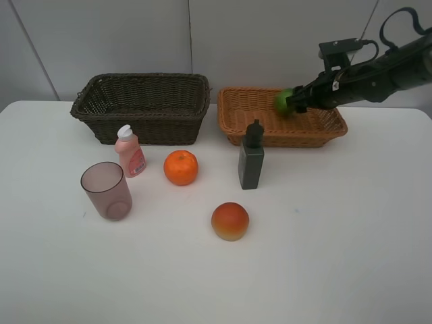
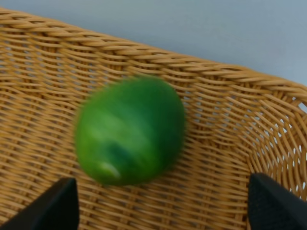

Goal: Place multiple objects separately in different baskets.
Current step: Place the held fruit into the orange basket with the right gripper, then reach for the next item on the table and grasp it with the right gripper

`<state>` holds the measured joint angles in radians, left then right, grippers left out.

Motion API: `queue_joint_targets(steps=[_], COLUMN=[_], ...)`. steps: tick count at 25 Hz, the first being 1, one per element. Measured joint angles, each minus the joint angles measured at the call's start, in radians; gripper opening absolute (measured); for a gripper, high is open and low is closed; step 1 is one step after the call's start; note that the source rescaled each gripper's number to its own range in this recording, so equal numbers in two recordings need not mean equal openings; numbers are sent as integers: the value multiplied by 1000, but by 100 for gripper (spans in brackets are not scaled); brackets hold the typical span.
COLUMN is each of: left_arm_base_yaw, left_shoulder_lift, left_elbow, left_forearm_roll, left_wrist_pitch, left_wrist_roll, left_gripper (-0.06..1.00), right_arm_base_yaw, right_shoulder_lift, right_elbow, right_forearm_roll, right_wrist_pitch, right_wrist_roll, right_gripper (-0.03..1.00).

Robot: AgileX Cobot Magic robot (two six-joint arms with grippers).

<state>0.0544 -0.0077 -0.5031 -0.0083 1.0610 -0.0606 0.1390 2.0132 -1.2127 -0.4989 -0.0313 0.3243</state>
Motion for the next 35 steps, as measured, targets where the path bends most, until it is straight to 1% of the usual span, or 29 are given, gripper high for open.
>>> queue_joint_targets(steps=[3,4,5,7,9,11,15,20,22,26,30,34,35], left_arm_base_yaw=[0,0,0,0,0,0,0,0,0,0,0,0,0], left_shoulder_lift=[0,0,0,0,0,0,0,0,0,0,0,0,0], left_elbow=[0,0,0,0,0,0,0,0,0,0,0,0,0], left_forearm_roll=[0,0,0,0,0,0,0,0,0,0,0,0,0], left_wrist_pitch=[0,0,0,0,0,0,0,0,0,0,0,0,0], left_wrist_roll=[0,0,0,0,0,0,0,0,0,0,0,0,0], left_gripper=[99,99,99,99,99,99,99,99,99,99,99,99,99], right_arm_base_yaw=[0,0,0,0,0,0,1,28,45,83,122,188,211], right_shoulder_lift=[0,0,0,0,0,-7,-47,-110,-137,-199,-265,-319,-329], right_elbow=[0,0,0,-7,-13,-17,-17,-17,-17,-17,-17,-17,-17], right_forearm_roll=[0,2,8,25,35,41,42,46,46,48,93,119,138], right_wrist_pitch=[2,2,7,31,72,99,130,199,238,345,444,529,557], right_wrist_roll=[1,1,1,1,1,1,1,1,1,1,1,-2,-5], right_gripper=[66,68,72,83,92,96,99,99,99,99,99,99,99])
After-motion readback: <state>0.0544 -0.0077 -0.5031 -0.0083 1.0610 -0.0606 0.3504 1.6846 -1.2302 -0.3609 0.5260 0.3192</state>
